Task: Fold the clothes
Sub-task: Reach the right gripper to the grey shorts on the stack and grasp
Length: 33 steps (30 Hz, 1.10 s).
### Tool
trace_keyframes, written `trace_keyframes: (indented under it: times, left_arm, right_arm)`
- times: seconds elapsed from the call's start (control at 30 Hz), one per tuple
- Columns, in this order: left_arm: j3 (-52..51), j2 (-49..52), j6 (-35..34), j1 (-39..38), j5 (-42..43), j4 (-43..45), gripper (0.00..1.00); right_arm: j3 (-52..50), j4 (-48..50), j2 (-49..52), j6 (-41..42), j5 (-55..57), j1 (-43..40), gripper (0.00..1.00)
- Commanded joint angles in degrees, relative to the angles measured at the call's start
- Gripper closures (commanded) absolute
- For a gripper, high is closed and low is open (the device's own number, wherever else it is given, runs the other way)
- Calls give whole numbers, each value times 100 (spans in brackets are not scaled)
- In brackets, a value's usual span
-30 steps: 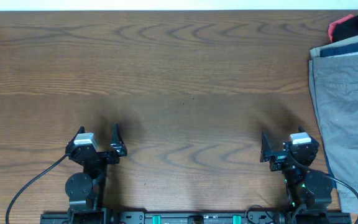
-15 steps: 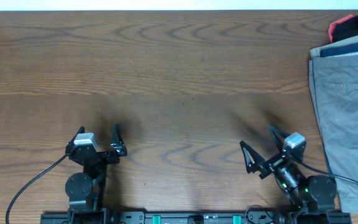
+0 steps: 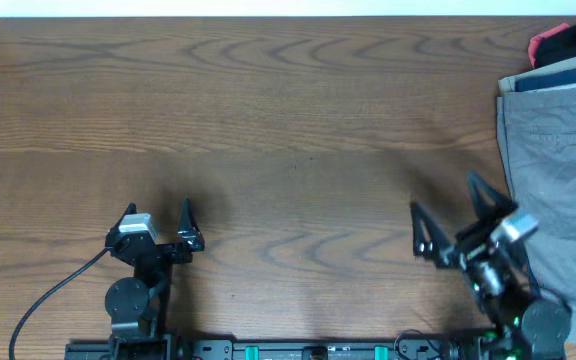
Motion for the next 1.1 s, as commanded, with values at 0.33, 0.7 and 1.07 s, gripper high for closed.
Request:
trace_keyframes:
  times: [0.33,0.7,1.07]
  left_arm:
    - [-79,-2,33,-28,57,-223,2]
    - [-79,-2,33,-28,57,-223,2]
    - [-79,-2,33,-28,57,-221,2]
  right_arm:
    - [5115,-3377,5702,-2400,4352,-63,1]
    - [6594,-4103,8605,-3084,5333,-376,1]
    - [6599,-3856,10216,-3132,5792,-938,1]
